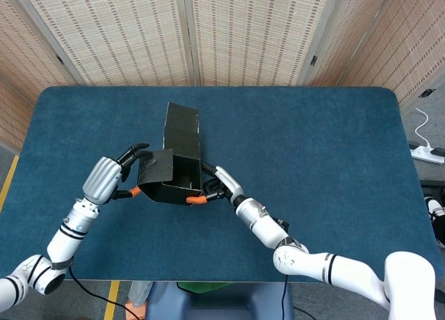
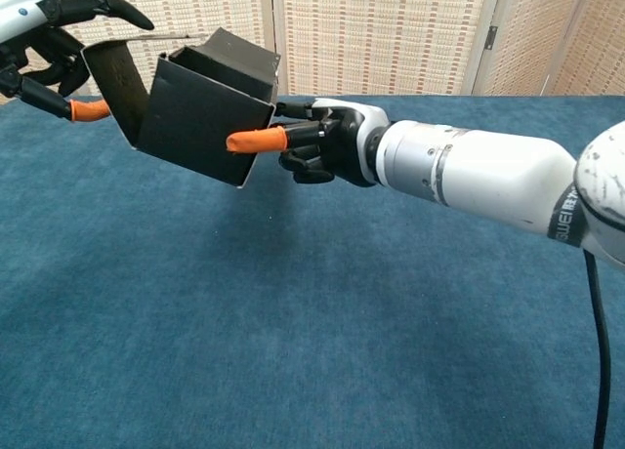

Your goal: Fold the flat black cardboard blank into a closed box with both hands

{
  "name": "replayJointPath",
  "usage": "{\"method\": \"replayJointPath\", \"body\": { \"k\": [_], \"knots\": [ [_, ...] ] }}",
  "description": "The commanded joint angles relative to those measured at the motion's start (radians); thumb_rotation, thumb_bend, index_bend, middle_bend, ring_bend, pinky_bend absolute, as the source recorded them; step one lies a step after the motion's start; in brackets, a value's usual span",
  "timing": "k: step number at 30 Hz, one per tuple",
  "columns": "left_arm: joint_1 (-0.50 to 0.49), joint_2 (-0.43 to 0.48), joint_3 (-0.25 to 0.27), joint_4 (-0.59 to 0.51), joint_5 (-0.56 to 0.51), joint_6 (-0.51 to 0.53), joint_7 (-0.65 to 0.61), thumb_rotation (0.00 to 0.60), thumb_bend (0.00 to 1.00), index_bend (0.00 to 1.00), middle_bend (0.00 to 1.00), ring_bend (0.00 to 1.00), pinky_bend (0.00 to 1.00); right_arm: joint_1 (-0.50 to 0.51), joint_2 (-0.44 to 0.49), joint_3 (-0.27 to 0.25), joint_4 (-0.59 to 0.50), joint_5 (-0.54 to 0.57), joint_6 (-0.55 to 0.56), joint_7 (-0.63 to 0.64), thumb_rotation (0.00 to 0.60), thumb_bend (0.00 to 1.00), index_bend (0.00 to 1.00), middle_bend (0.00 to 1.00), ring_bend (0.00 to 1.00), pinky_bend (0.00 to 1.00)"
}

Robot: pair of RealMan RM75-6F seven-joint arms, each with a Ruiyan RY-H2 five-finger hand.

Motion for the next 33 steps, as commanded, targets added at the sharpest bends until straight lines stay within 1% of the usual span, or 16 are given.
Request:
{"method": "replayJointPath", "body": {
  "k": [1, 4, 9, 11, 18, 22, 27, 31, 33],
  "knots": [
    [-0.004, 0.003, -0.001, -0.011, 0.019, 0.025, -0.005, 0.6, 0.32, 0.27, 0.25, 0.78, 0.97, 0.007, -0.006, -0.011, 0.011, -0.01, 0.014, -0.006, 0.6, 0.23, 0.51, 0.63, 0.83, 1.0],
    [-0.013, -0.002, 0.004, 0.001, 0.038, 0.029, 0.017, 0.6, 0.32, 0.27, 0.25, 0.78, 0.97, 0.01, -0.005, -0.017, 0.006, -0.016, 0.015, -0.002, 0.6, 0.23, 0.51, 0.63, 0.83, 1.0],
    [-0.037, -0.02, 0.01, 0.067, 0.063, 0.022, 0.097, 0.6, 0.32, 0.27, 0.25, 0.77, 0.97, 0.011, 0.005, -0.032, -0.002, -0.038, 0.025, -0.01, 0.6, 0.23, 0.51, 0.63, 0.83, 1.0],
    [-0.044, -0.023, 0.015, 0.085, 0.074, 0.023, 0.105, 0.6, 0.32, 0.28, 0.26, 0.77, 0.97, 0.012, 0.008, -0.04, 0.0, -0.045, 0.031, -0.017, 0.6, 0.23, 0.51, 0.63, 0.83, 1.0],
    [-0.071, -0.03, 0.053, 0.142, 0.134, 0.029, 0.094, 0.6, 0.32, 0.33, 0.29, 0.77, 0.97, 0.025, 0.0, -0.065, 0.034, -0.054, 0.049, -0.041, 0.6, 0.23, 0.51, 0.63, 0.83, 1.0],
    [-0.083, -0.053, 0.072, 0.192, 0.154, 0.033, 0.08, 0.6, 0.32, 0.36, 0.3, 0.77, 0.97, 0.034, -0.012, -0.075, 0.063, -0.052, 0.051, -0.045, 0.6, 0.23, 0.51, 0.63, 0.83, 1.0],
    [-0.096, -0.104, 0.083, 0.262, 0.151, 0.027, 0.023, 0.6, 0.32, 0.37, 0.31, 0.77, 0.97, 0.04, -0.034, -0.091, 0.108, -0.059, 0.056, -0.045, 0.6, 0.23, 0.51, 0.63, 0.83, 1.0],
    [-0.105, -0.151, 0.098, 0.338, 0.149, 0.015, -0.007, 0.6, 0.32, 0.35, 0.3, 0.77, 0.97, 0.043, -0.051, -0.098, 0.148, -0.068, 0.057, -0.039, 0.6, 0.23, 0.51, 0.63, 0.83, 1.0],
    [-0.106, -0.18, 0.105, 0.381, 0.146, 0.015, -0.028, 0.6, 0.32, 0.36, 0.31, 0.77, 0.96, 0.046, -0.062, -0.101, 0.171, -0.073, 0.057, -0.034, 0.6, 0.23, 0.51, 0.63, 0.83, 1.0]
  ]
}}
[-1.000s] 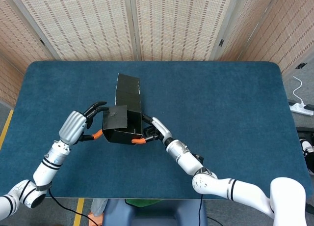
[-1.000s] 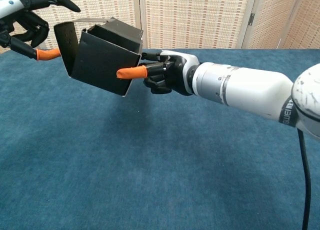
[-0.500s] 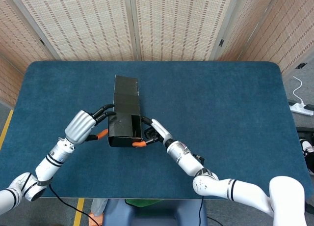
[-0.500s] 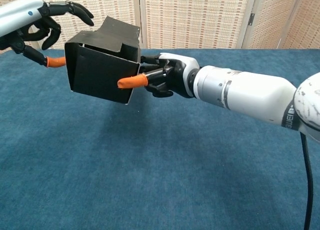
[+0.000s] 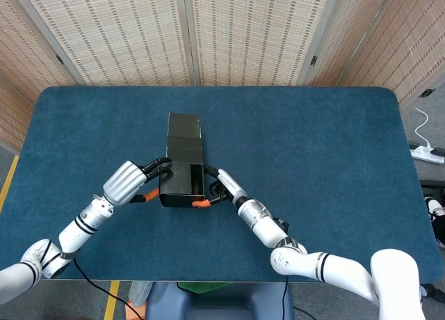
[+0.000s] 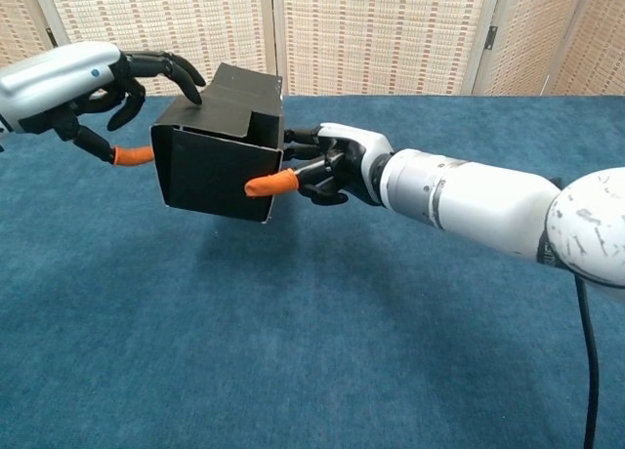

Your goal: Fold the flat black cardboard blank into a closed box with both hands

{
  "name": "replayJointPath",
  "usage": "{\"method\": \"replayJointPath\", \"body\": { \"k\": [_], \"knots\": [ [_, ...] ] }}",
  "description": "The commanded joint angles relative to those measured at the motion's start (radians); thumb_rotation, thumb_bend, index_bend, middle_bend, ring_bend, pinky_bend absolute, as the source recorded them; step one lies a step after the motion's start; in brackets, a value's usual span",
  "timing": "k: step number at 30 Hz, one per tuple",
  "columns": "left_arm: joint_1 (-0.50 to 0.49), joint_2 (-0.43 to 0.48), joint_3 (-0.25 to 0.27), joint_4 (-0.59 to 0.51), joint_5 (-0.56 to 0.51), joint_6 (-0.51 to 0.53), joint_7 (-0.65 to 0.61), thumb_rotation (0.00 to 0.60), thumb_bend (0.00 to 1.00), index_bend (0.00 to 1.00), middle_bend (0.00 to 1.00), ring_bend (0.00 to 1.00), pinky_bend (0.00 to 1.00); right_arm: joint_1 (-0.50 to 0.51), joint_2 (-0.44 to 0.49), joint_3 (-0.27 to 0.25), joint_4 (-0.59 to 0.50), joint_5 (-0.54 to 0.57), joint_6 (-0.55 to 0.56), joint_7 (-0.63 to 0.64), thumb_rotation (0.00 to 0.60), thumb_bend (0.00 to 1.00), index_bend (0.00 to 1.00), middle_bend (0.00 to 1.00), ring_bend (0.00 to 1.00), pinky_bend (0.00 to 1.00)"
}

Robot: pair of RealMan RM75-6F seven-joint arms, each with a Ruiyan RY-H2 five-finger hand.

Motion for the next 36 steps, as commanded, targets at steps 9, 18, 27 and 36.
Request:
{"method": "replayJointPath", "body": {
  "k": [9, 18, 27, 36],
  "knots": [
    [-0.005, -0.194, 0.046, 0.303, 0.011, 0.046, -0.089, 0.6, 0.32, 0.36, 0.33, 0.77, 0.96, 0.024, -0.089, -0.029, 0.168, -0.052, 0.005, 0.025, 0.6, 0.23, 0.51, 0.62, 0.83, 1.0],
    [-0.004, -0.314, 0.09, 0.524, 0.012, 0.031, -0.17, 0.6, 0.32, 0.36, 0.33, 0.77, 0.95, 0.048, -0.173, -0.063, 0.315, -0.125, 0.014, 0.055, 0.6, 0.23, 0.51, 0.62, 0.83, 1.0],
    [0.007, -0.369, 0.136, 0.633, 0.023, 0.04, -0.199, 0.6, 0.32, 0.38, 0.34, 0.77, 0.95, 0.049, -0.229, -0.093, 0.396, -0.189, 0.073, 0.056, 0.6, 0.23, 0.51, 0.62, 0.83, 1.0],
    [0.011, -0.362, 0.166, 0.652, 0.026, 0.041, -0.191, 0.6, 0.32, 0.4, 0.35, 0.77, 0.95, 0.043, -0.241, -0.103, 0.412, -0.201, 0.094, 0.039, 0.6, 0.23, 0.51, 0.62, 0.83, 1.0]
  ]
}}
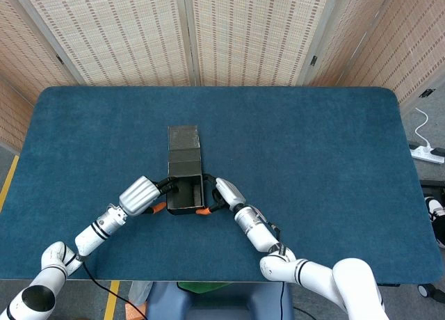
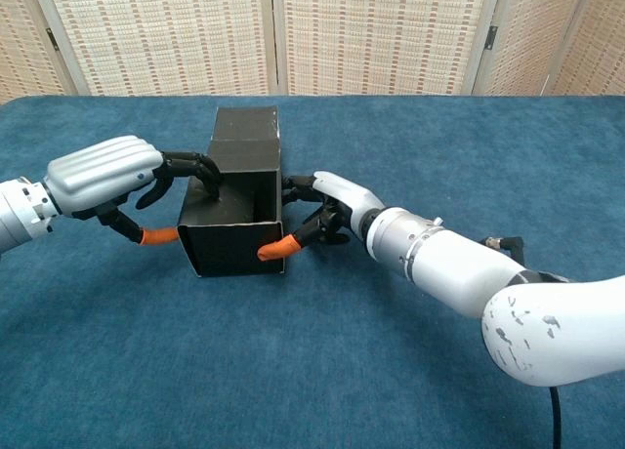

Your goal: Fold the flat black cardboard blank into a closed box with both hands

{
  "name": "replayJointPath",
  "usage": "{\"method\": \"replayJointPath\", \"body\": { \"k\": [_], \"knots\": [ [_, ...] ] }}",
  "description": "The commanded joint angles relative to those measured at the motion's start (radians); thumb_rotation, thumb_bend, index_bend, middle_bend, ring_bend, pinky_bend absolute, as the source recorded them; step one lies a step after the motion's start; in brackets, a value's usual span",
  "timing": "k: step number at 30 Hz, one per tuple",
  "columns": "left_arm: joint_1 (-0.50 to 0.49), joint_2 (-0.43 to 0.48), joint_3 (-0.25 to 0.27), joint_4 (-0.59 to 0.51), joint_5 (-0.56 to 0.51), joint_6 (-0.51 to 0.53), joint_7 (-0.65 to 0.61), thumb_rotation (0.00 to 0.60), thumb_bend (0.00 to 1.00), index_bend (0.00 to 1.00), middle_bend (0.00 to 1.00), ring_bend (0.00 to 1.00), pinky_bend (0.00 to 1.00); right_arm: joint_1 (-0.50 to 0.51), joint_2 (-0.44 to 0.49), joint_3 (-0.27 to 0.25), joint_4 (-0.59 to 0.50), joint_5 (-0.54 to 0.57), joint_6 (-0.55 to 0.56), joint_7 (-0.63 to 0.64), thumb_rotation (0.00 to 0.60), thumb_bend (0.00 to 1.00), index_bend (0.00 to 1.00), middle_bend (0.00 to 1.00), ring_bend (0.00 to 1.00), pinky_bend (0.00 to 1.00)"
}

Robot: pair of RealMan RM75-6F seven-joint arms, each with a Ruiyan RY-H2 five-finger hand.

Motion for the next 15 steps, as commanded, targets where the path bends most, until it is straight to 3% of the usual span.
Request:
{"method": "replayJointPath", "body": {
  "k": [1, 15],
  "knots": [
    [-0.002, 0.007, 0.009, -0.002, 0.003, 0.0, 0.015, 0.6, 0.32, 0.4, 0.36, 0.77, 0.95, -0.003, -0.002, -0.001, 0.001, 0.0, 0.005, -0.006, 0.6, 0.23, 0.51, 0.62, 0.83, 1.0],
    [-0.026, 0.061, 0.042, -0.099, 0.013, -0.034, 0.108, 0.6, 0.32, 0.43, 0.37, 0.77, 0.95, -0.017, 0.0, -0.005, -0.017, 0.003, 0.02, -0.046, 0.6, 0.23, 0.51, 0.62, 0.82, 1.0]
  ]
}}
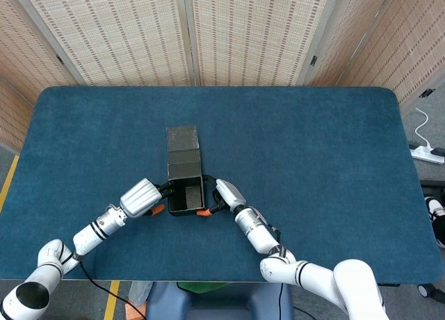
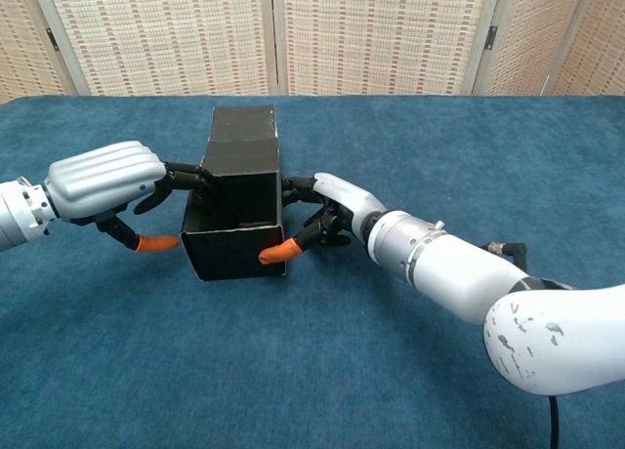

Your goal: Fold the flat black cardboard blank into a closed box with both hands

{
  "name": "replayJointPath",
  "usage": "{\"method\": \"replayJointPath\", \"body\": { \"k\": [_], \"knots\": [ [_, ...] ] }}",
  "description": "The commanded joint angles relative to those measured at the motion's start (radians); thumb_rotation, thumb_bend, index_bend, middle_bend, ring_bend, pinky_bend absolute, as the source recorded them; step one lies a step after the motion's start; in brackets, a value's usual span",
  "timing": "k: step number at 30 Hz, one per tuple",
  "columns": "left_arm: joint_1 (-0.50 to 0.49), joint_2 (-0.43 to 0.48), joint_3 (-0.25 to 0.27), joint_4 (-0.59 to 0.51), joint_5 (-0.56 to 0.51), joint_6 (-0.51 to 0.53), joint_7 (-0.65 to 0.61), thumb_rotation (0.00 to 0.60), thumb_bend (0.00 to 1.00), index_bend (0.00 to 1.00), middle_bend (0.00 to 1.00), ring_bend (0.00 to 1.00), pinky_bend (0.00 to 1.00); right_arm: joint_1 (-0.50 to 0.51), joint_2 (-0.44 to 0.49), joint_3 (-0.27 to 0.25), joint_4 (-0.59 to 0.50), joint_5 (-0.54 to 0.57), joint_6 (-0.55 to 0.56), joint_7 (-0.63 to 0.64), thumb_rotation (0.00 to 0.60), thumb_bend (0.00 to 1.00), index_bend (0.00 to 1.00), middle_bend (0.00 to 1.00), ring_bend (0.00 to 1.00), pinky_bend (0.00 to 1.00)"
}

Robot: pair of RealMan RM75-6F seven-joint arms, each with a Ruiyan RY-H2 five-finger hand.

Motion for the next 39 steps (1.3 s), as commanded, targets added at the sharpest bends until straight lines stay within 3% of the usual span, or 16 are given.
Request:
{"method": "replayJointPath", "body": {
  "k": [1, 18, 32, 39],
  "knots": [
    [-0.009, 0.013, 0.003, -0.036, -0.002, -0.014, 0.024, 0.6, 0.32, 0.43, 0.38, 0.77, 0.95, -0.004, 0.004, -0.004, -0.007, -0.001, 0.001, -0.006, 0.6, 0.23, 0.51, 0.62, 0.82, 1.0],
    [-0.056, 0.033, -0.006, -0.123, -0.008, -0.048, 0.093, 0.6, 0.37, 0.46, 0.42, 0.77, 0.95, -0.011, 0.022, -0.007, -0.049, -0.002, -0.006, -0.022, 0.6, 0.23, 0.51, 0.62, 0.82, 1.0],
    [-0.07, 0.042, 0.02, -0.132, 0.013, -0.077, 0.155, 0.6, 0.46, 0.6, 0.52, 0.77, 0.95, -0.015, 0.023, -0.004, -0.06, 0.009, -0.009, -0.039, 0.6, 0.23, 0.51, 0.62, 0.82, 1.0],
    [-0.084, 0.058, 0.028, -0.15, 0.017, -0.105, 0.169, 0.6, 0.53, 0.72, 0.64, 0.77, 0.95, -0.021, 0.03, -0.007, -0.081, 0.01, -0.008, -0.044, 0.6, 0.23, 0.51, 0.62, 0.82, 1.0]
  ]
}}
